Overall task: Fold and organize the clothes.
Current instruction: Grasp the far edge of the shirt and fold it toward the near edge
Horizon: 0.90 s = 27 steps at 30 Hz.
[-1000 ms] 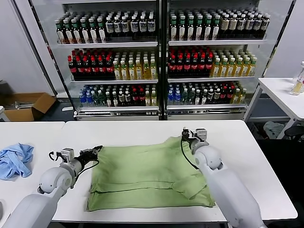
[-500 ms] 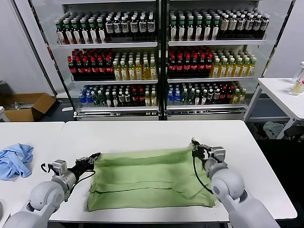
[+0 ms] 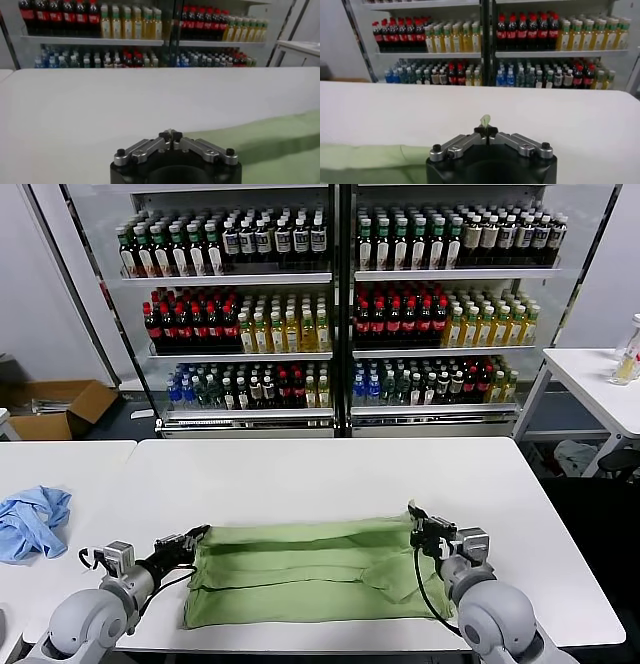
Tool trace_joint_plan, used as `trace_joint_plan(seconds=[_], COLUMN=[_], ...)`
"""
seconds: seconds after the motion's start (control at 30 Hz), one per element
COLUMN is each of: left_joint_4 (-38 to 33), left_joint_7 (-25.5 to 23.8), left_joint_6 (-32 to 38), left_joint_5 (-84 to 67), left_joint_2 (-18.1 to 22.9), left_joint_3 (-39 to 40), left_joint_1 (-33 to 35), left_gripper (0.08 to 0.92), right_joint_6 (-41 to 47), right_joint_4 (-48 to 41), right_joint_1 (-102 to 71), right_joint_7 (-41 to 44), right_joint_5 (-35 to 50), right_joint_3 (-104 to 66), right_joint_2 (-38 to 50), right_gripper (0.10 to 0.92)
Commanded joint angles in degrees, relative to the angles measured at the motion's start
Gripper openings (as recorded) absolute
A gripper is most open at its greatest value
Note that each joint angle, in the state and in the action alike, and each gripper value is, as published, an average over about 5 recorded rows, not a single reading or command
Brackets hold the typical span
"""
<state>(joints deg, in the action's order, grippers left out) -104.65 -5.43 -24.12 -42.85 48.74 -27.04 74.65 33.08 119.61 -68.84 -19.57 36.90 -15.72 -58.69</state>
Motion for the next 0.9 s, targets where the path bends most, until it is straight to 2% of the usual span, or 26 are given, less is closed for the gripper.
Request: trace_joint_plan(seconds=[0.03, 0.37, 0.63, 0.73, 0.9], left_joint_4=[-1.8, -3.5, -4.8, -5.1, -7.1], left_joint_7=[-0.2, -0.3, 0.2, 2.2, 7.1], left_joint_6=[-1.1, -6.5, -6.2, -4.2, -2.0], left_joint_5=[0.7, 1.8, 3.8, 3.9, 3.0], left_joint_2=[-0.1, -0.8, -1.1, -0.9, -0.7], left_joint_3=[-0.5, -1.4, -1.5, -2.2, -3.5], left_joint_1=[2.6, 3.4, 4.8, 4.0, 3.9], left_gripper=[0.086, 0.086, 0.092, 0.143, 0.287], right_joint_6=[0.0, 0.0, 0.1, 0.0, 0.0], right_joint_4=[2.1, -0.1, -1.0, 0.4, 4.4], right_joint_1=[-5.2, -6.3, -6.1, -6.5, -8.1], right_joint_7=[0.3, 1.1, 0.3, 0.6, 0.3], right_joint_5=[-1.3, -2.9, -3.2, -3.1, -3.1], right_joint_3=[-1.4, -1.1, -0.9, -1.9, -4.8], right_joint_2=[0.3, -0.6, -0.8, -0.7, -0.3], right_gripper=[0.105, 0.105, 0.114, 0.171, 0.317])
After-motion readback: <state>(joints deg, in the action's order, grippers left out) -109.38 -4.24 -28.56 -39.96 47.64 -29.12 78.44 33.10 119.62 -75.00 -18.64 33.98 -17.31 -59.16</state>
